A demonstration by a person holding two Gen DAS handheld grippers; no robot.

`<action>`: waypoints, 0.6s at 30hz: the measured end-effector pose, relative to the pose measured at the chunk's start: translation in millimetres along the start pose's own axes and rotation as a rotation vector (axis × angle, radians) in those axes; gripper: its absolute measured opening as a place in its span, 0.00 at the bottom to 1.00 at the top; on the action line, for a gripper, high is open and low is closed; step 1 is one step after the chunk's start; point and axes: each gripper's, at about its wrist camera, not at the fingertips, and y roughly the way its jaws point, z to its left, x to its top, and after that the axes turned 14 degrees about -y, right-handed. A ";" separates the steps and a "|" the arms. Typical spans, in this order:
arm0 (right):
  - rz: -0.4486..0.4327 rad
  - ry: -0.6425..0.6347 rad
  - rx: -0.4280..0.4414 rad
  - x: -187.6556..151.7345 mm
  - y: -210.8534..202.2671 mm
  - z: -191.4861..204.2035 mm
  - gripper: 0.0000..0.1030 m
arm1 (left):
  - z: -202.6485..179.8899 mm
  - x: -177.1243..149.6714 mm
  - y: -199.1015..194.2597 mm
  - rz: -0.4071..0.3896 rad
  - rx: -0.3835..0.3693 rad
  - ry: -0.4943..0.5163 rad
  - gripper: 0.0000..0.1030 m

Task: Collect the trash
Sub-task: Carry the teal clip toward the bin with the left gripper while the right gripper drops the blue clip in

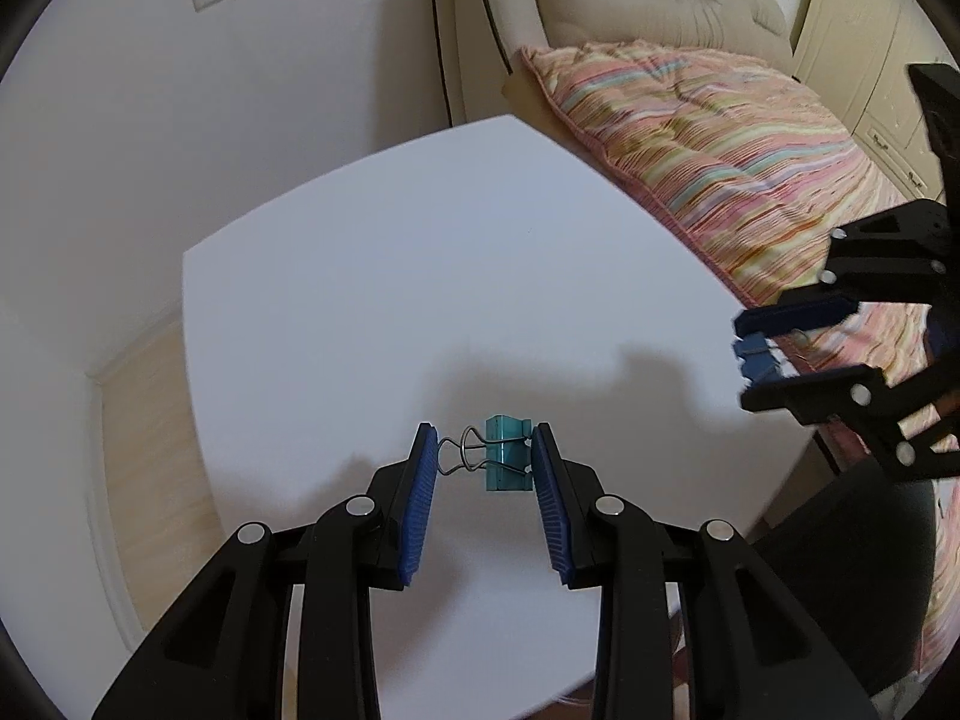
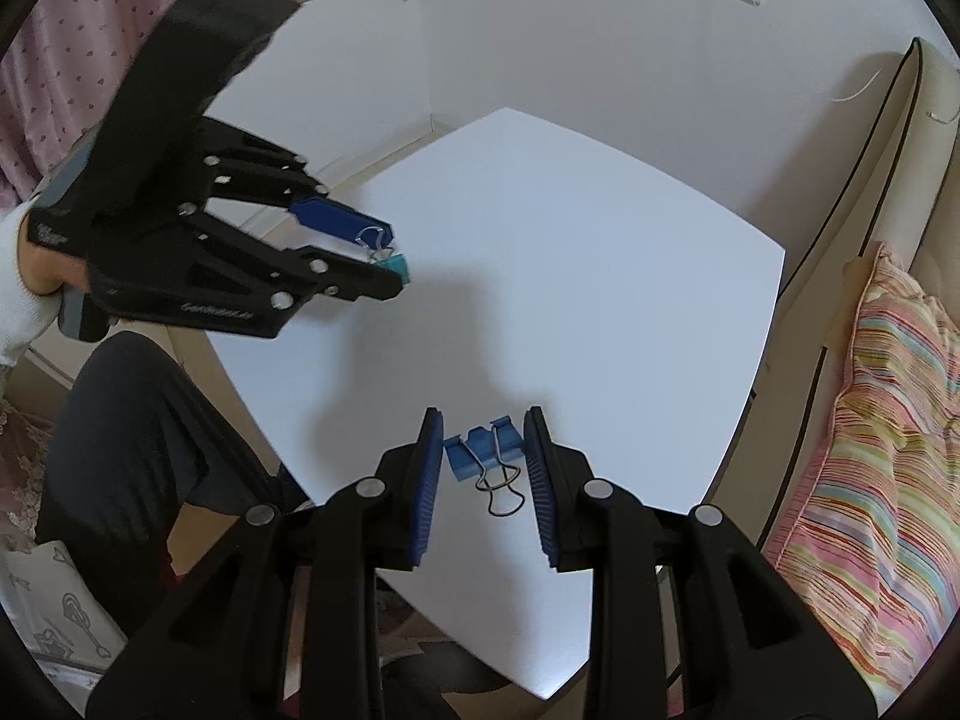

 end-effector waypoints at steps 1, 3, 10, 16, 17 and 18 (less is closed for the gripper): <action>-0.005 -0.001 -0.004 0.0 -2.8 2.6 0.27 | -1.4 -4.5 -6.8 -0.011 -0.002 0.001 0.31; -0.014 -0.003 -0.012 0.4 -8.8 8.8 0.27 | -4.7 -13.3 -19.2 -0.031 -0.003 0.003 0.31; -0.048 0.001 -0.033 -4.7 -26.1 32.3 0.27 | -17.9 -44.0 -54.8 -0.090 -0.010 0.006 0.31; -0.081 0.001 -0.051 -13.8 -44.3 61.6 0.27 | -28.3 -77.1 -83.4 -0.138 -0.013 0.003 0.31; -0.085 0.001 -0.054 -16.4 -47.0 67.5 0.27 | -29.3 -81.1 -85.7 -0.143 -0.014 0.002 0.31; -0.090 0.001 -0.056 -19.1 -49.7 72.1 0.27 | -31.3 -88.6 -89.6 -0.150 -0.016 -0.001 0.31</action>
